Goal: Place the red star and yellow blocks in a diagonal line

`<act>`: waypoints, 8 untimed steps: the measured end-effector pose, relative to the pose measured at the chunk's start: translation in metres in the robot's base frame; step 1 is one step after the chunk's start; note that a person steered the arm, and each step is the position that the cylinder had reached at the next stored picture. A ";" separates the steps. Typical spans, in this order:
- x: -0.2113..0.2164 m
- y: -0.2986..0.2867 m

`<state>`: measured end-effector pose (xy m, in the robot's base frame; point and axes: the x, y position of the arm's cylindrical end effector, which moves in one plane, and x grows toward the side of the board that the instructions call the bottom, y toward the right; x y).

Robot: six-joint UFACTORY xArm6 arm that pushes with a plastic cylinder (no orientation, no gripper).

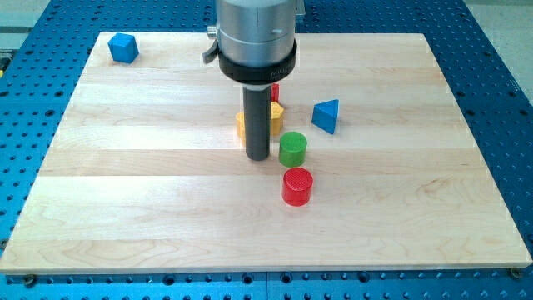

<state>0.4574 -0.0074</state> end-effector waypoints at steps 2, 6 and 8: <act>0.028 -0.001; -0.057 -0.049; -0.115 0.009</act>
<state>0.3424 0.0019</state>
